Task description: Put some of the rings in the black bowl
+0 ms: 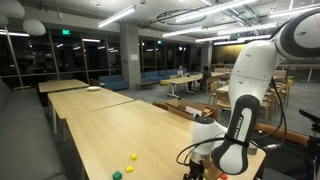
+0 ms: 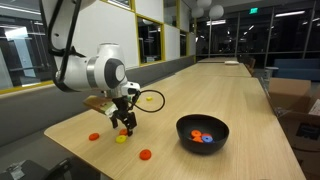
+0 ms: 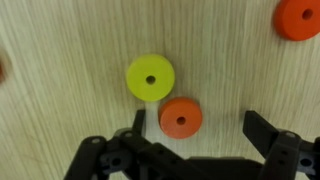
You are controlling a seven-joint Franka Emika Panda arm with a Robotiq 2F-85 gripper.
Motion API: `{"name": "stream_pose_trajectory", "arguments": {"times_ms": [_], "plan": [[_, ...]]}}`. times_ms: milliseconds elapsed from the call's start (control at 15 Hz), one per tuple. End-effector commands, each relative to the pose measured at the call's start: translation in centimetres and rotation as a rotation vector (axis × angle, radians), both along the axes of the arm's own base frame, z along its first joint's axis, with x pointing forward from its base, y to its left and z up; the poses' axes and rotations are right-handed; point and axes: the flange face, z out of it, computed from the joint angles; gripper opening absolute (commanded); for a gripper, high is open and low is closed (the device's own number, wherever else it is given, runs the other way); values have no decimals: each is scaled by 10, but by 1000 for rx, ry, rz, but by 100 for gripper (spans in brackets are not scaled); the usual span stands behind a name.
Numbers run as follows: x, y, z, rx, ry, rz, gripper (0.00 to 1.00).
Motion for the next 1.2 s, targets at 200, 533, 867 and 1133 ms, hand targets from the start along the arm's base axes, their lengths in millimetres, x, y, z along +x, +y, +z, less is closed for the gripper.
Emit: {"name": "stream_pose_trajectory", "arguments": {"times_ms": [200,533,867,1133], "plan": [[-1,-6,13,19,13,-63,100],[-1,-11,17,0,11,-85,100],[0,-11,16,-38,48,-73,100],[0,-7,16,-35,45,-61,100]]}}
